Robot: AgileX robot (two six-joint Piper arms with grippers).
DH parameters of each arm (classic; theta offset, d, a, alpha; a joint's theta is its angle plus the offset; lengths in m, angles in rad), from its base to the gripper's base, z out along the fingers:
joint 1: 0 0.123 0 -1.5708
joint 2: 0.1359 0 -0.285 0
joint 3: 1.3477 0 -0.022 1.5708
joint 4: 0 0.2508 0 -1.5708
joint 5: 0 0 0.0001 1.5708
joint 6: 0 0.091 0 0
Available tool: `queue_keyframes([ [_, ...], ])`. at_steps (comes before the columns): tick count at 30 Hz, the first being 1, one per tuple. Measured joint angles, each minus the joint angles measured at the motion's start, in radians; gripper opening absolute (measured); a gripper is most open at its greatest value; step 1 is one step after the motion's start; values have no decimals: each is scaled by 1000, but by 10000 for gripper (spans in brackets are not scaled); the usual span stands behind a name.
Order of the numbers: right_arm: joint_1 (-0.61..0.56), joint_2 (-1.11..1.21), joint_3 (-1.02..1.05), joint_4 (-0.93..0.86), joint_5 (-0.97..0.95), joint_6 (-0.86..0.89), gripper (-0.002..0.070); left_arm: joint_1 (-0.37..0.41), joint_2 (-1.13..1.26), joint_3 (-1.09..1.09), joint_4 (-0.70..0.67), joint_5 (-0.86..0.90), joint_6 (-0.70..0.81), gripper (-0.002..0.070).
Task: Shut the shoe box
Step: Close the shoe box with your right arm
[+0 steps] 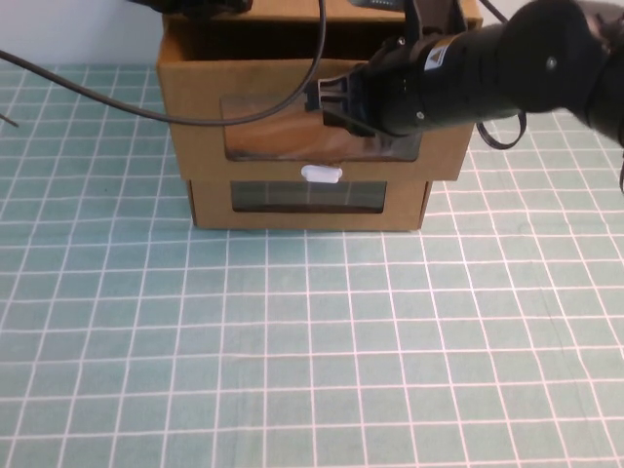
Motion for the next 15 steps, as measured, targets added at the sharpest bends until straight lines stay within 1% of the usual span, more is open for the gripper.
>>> queue_keyframes([
  [4,-4,6,-51,95,112,-101,-11,0,0,0,0,4,0,-5],
  [6,-4,6,-66,143,138,-147,-11,0,0,0,-2,4,0,-5],
  [15,-5,6,-74,163,58,-191,-11,0,0,0,-10,11,0,-5],
])
